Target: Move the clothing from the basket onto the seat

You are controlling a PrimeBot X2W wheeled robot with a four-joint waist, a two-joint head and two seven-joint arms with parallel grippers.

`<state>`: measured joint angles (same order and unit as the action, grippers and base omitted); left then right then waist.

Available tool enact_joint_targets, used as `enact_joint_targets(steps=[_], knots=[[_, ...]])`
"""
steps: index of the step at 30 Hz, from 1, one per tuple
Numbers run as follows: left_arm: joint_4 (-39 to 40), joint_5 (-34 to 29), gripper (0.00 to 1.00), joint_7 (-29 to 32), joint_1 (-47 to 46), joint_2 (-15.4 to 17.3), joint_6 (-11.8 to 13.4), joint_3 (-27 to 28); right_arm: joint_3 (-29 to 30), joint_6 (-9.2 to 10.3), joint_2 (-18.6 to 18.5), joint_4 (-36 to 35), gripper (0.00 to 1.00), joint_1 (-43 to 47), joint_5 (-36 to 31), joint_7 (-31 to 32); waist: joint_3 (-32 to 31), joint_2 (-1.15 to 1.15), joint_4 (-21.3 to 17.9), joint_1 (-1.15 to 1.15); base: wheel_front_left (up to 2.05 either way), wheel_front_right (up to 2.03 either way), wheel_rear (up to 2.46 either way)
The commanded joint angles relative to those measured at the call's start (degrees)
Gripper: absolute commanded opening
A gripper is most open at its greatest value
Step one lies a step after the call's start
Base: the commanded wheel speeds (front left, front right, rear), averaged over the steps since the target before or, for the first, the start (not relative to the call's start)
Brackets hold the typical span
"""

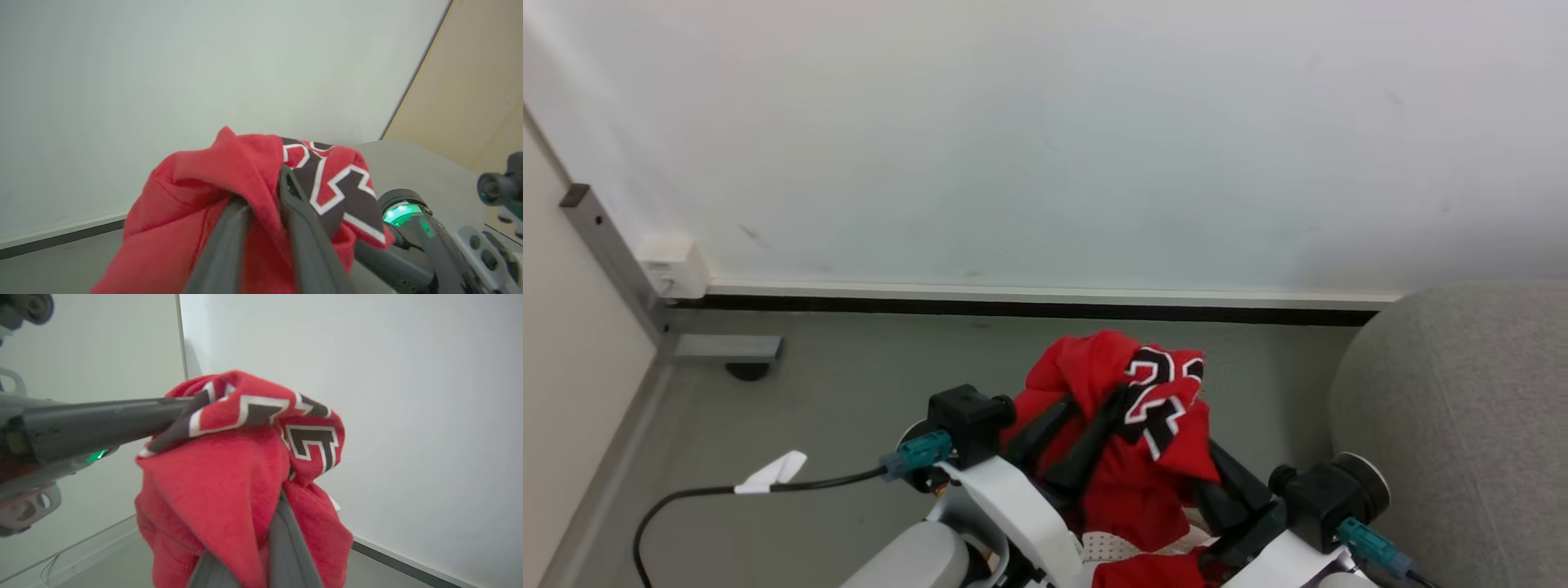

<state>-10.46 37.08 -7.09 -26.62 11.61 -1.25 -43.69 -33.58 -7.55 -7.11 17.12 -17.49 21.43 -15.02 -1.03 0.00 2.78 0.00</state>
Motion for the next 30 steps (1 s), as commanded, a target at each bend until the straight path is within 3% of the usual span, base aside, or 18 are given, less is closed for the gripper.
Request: enact_joint_targets(steps=[1, 8, 19, 30], knots=[[0.5, 0.0, 1.00, -0.3, 0.2, 0.3, -0.3, -0.1, 0.6, 0.12, -0.2, -0.4, 0.00, 0.4, 0.3, -0.1, 0.3, 0.00, -1.3, 0.00, 0.00, 0.00, 0.00], [2.9, -1.3, 1.00, -0.9, 0.1, 1.2, -0.5, -0.9, 4.7, 0.12, -1.3, -1.7, 0.00, 0.2, -0.7, -0.1, 1.6, 0.00, -6.9, 0.00, 0.00, 0.00, 0.00], [5.6, -3.9, 1.00, -3.1, -0.8, 3.7, -1.5, -2.2, 13.3, 0.12, -3.3, -5.5, 0.00, 0.9, -3.0, -0.1, 5.0, 0.00, -19.3, 0.00, 0.00, 0.00, 0.00], [5.2, -6.6, 1.00, -4.1, -1.6, 5.5, -2.0, -3.6, 20.8, 0.12, -2.7, -9.8, 0.00, 3.2, -4.3, -0.1, 7.7, 0.00, -29.2, 0.00, 0.00, 0.00, 0.00]])
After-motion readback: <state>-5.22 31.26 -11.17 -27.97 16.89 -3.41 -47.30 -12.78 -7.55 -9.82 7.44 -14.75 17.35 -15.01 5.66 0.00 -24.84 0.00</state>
